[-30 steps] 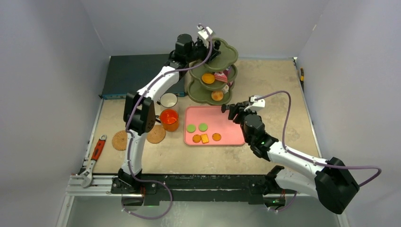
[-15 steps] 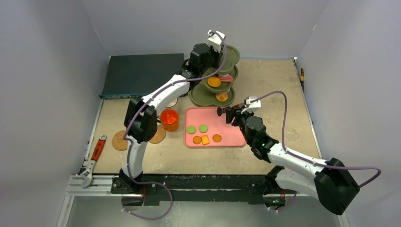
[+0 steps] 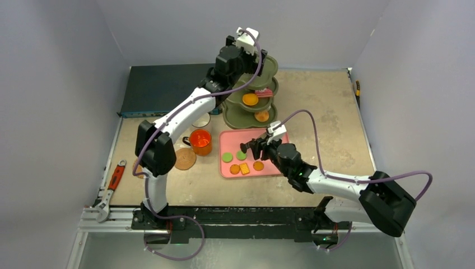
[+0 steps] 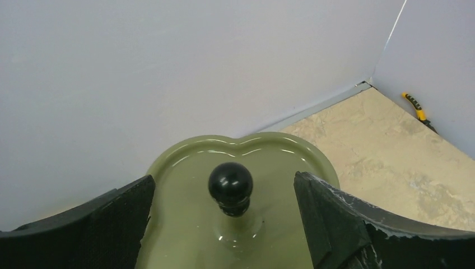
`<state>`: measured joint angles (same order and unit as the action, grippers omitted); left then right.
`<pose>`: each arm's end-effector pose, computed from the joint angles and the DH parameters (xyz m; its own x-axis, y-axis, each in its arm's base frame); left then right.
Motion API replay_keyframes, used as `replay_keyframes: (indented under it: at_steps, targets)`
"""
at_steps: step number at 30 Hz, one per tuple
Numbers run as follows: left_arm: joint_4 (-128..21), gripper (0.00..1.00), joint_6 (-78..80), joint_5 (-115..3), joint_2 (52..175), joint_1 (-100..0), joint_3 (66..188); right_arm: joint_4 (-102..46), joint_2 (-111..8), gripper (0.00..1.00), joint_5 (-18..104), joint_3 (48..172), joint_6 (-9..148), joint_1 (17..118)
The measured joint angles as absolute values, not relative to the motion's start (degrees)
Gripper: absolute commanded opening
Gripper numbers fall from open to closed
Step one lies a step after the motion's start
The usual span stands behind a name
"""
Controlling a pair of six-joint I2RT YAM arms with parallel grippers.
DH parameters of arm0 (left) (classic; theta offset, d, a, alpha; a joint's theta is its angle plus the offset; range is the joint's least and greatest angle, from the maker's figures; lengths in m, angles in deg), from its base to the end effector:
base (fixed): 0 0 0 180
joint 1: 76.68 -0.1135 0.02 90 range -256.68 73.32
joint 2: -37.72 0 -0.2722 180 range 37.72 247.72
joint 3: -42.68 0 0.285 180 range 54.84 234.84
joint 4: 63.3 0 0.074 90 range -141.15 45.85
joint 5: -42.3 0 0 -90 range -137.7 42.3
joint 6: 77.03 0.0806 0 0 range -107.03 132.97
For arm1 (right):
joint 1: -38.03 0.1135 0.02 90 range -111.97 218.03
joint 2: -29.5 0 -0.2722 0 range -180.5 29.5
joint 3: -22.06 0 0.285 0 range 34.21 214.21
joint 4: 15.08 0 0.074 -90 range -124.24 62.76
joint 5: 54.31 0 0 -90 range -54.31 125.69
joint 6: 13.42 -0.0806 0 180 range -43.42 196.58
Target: Serve the afternoon tea
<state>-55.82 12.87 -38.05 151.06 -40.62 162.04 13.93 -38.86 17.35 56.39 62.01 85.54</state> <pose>0.4644 -0.3215 0.3894 -0.0214 0.0134 -0.9997 0.4448 0.8956 0.0025 0.2252 0.2083 0.1939 -0.1800 0.1570 -0.9711 -0.4576 0.8605 0.2239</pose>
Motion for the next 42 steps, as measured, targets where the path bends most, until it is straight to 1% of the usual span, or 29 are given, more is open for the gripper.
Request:
replay_keyframes:
  at_steps: [5, 15, 21, 23, 28, 30, 37, 42]
  targets:
    - [-50.5, 0.99, 14.6, -39.9, 148.8, -41.2, 163.0, 13.9, -39.6, 0.61, 17.1, 56.4, 63.0, 88.4]
    - [-32.8, 0.99, 18.7, -44.9, 143.2, -46.5, 166.0, 14.0, -40.7, 0.62, 15.5, 56.4, 63.5, 92.8]
    - [-25.5, 0.99, 20.1, -46.1, 140.3, -49.7, 166.6, 14.4, -43.1, 0.61, 14.1, 56.8, 64.1, 94.5]
    - [-23.5, 0.99, 20.2, -46.1, 139.8, -50.0, 166.6, 14.7, -44.3, 0.59, 13.5, 57.6, 64.7, 95.1]
    - [-19.7, 0.99, 20.7, -46.0, 139.2, -50.7, 166.7, 15.0, -46.2, 0.42, 11.6, 59.0, 65.7, 96.0]
    - [-18.5, 0.99, 20.7, -46.0, 139.2, -51.2, 166.7, 15.0, -46.1, 0.37, 10.8, 59.0, 65.8, 96.2]
    - [-17.3, 0.99, 20.7, -46.1, 139.1, -52.3, 166.7, 13.7, -42.7, 0.35, 7.8, 59.5, 66.8, 95.9]
    - [-17.3, 0.99, 20.7, -46.5, 138.9, -52.3, 166.6, 15.7, -43.0, 0.35, 7.8, 62.7, 68.1, 91.8]
